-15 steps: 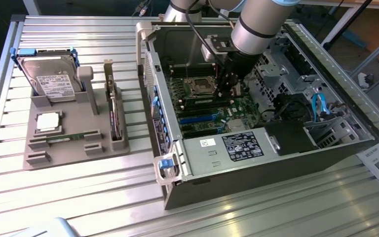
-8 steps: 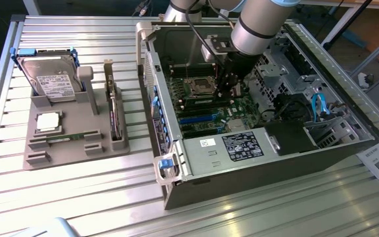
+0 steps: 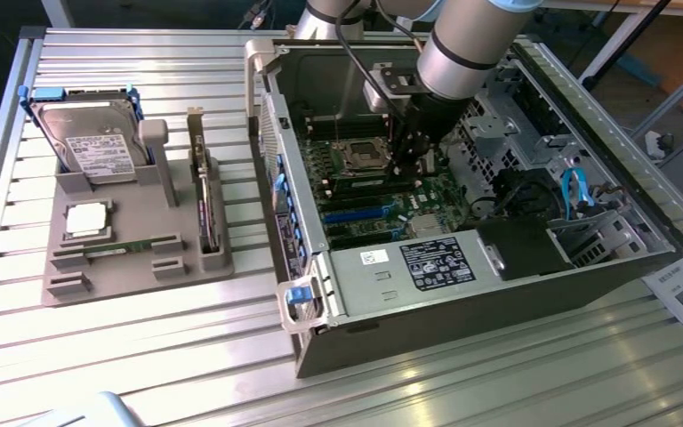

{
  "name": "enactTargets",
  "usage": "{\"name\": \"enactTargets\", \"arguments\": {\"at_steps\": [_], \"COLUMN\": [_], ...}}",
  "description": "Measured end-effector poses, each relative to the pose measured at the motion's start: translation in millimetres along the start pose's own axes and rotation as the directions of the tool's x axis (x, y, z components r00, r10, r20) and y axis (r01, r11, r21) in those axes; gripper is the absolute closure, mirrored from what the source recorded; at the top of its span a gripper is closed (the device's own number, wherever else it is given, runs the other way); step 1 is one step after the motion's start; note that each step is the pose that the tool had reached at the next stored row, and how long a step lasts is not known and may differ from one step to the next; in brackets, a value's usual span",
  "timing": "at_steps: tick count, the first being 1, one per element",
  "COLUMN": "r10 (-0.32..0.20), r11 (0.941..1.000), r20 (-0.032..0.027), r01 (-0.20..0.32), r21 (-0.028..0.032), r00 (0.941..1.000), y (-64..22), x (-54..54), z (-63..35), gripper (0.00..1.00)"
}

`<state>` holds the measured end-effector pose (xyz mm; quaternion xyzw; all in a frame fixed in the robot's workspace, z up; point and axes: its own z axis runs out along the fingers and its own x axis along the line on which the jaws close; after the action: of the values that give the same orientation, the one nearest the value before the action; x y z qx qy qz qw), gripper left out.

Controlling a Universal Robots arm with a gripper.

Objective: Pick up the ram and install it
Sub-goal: 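Insert the ram into the slot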

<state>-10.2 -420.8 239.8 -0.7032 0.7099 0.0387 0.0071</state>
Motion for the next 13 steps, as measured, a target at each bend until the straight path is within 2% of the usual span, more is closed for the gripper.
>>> {"name": "enactTargets", "arguments": {"at_steps": [13], "r10": [0.000], "r11": [1.0000], "r20": [0.0000], "r01": [0.000], "r21": [0.0005], "r00": [1.0000], "y": [0.7], "x": [0.1], "z": [1.7], "gripper": [0.88]}}
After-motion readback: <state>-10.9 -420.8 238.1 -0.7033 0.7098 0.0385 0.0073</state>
